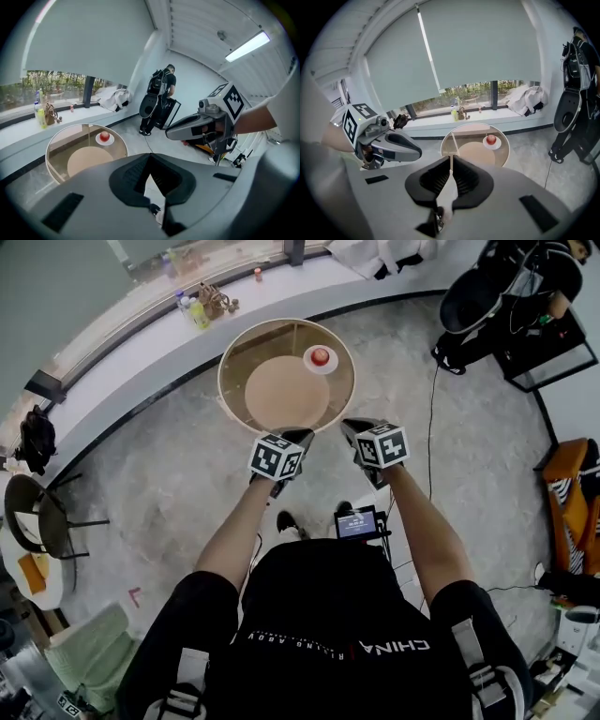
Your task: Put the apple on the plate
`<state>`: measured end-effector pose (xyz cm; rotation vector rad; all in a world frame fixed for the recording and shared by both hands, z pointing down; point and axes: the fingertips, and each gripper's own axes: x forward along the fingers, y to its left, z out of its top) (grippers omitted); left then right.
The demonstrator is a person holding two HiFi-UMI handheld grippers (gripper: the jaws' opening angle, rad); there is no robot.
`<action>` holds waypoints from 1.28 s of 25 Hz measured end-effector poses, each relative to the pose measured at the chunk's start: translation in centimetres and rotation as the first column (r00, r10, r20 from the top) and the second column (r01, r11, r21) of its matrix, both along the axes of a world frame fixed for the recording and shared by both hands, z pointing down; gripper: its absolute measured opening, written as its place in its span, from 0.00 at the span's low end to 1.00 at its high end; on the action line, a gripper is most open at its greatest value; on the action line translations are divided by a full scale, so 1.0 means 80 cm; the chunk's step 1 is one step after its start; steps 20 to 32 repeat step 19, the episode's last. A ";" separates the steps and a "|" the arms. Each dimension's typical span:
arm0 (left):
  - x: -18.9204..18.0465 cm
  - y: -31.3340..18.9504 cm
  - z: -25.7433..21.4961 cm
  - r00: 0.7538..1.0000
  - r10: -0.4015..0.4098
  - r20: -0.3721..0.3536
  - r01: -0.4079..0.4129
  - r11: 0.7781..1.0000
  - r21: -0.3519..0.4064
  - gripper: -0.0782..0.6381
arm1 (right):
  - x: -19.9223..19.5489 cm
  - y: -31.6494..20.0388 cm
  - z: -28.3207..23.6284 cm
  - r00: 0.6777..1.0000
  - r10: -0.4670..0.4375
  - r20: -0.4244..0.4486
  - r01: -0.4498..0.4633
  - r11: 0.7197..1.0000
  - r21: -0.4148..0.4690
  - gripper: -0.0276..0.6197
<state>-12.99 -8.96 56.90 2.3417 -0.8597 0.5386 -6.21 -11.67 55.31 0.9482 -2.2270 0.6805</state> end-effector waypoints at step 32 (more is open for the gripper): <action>0.128 0.042 -0.026 0.994 -0.091 0.052 0.090 0.996 0.011 0.13 | 0.136 0.035 -0.033 0.996 -0.070 0.054 0.063 0.991 0.117 0.11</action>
